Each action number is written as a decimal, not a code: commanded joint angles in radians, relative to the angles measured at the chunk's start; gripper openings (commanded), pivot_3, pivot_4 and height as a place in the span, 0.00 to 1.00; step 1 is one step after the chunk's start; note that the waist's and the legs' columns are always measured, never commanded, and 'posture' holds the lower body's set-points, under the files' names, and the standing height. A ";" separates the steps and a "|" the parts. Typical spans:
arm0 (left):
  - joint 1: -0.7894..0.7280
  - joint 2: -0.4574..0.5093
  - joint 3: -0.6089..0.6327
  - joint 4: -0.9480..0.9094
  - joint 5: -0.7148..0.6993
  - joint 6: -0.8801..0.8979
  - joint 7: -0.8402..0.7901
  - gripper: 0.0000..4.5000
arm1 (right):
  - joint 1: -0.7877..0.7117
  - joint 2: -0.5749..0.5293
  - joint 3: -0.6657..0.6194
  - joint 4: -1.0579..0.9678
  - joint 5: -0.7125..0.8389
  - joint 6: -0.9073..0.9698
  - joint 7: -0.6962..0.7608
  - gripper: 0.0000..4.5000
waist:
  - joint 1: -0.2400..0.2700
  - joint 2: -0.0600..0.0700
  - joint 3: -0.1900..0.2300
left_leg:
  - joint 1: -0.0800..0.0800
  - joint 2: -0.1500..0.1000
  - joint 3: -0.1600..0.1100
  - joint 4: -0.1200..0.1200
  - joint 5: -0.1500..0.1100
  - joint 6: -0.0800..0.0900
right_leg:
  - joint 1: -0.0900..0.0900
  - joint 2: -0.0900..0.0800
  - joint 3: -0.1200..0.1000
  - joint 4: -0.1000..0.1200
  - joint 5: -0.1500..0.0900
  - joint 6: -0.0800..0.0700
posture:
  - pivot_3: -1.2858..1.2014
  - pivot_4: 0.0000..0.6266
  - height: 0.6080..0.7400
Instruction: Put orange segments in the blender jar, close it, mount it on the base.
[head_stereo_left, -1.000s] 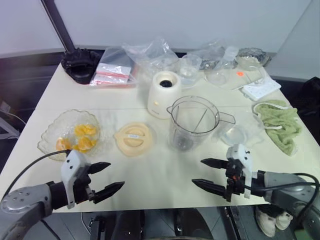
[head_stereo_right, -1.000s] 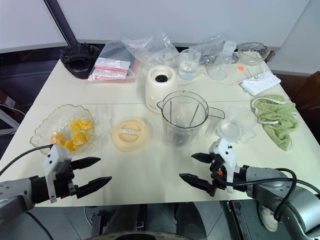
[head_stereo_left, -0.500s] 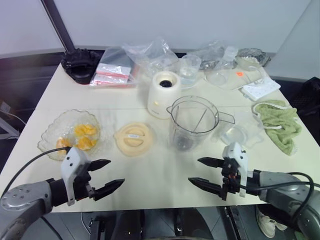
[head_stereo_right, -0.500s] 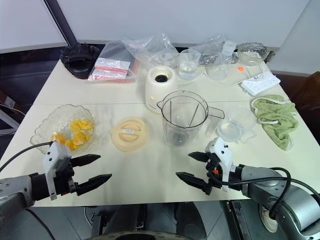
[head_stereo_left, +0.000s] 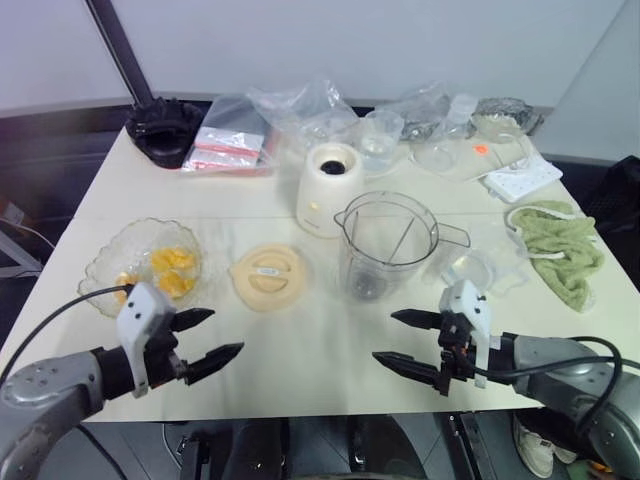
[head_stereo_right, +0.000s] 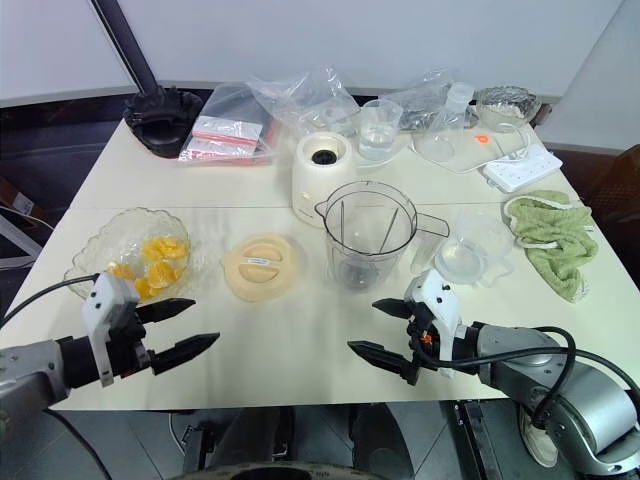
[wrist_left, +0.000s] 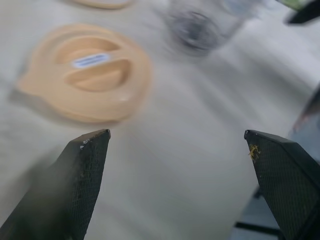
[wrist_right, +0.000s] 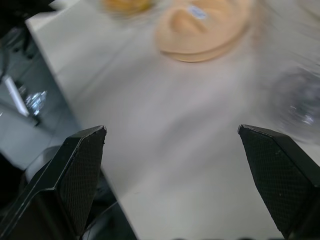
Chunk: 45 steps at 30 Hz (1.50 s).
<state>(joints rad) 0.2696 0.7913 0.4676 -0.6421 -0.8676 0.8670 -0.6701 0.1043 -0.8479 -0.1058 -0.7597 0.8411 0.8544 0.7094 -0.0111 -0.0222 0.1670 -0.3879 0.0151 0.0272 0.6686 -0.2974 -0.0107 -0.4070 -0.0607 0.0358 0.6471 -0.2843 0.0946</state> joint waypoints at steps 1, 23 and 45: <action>-0.102 0.032 0.113 0.069 -0.120 0.088 0.081 1.00 | -0.076 -0.053 -0.058 -0.124 0.149 0.016 0.041 0.99 | -0.001 0.000 0.000 | 0.000 0.000 0.000 0.000 0.000 0.000 | 0.000 0.000 -0.001 0.001 0.000 0.001 | 0.52 0.24 1.00; -0.838 -0.085 -0.078 0.616 0.206 0.609 0.811 1.00 | -0.215 -0.052 -0.038 -0.087 0.244 0.028 -0.099 0.99 | 0.002 -0.005 0.000 | -0.002 -0.003 -0.006 0.003 0.001 -0.002 | 0.001 -0.001 -0.007 0.002 0.003 0.005 | 0.52 0.24 1.00; -1.087 -0.089 -0.402 1.366 0.620 0.065 0.415 1.00 | -0.173 -0.039 -0.147 -0.048 0.422 0.008 -0.246 0.99 | 0.002 -0.006 0.000 | -0.004 -0.002 -0.006 0.002 0.002 -0.003 | -0.001 -0.005 -0.007 0.002 0.003 0.005 | 0.52 0.24 1.00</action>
<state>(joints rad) -0.7915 0.6938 0.0658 0.6995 -0.2824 0.9719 -0.2388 -0.0663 -0.8845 -0.2308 -0.7968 1.2448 0.8792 0.4762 -0.0095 -0.0280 0.1665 -0.3921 0.0130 0.0212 0.6706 -0.2957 -0.0135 -0.4079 -0.0654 0.0288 0.6489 -0.2814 0.0997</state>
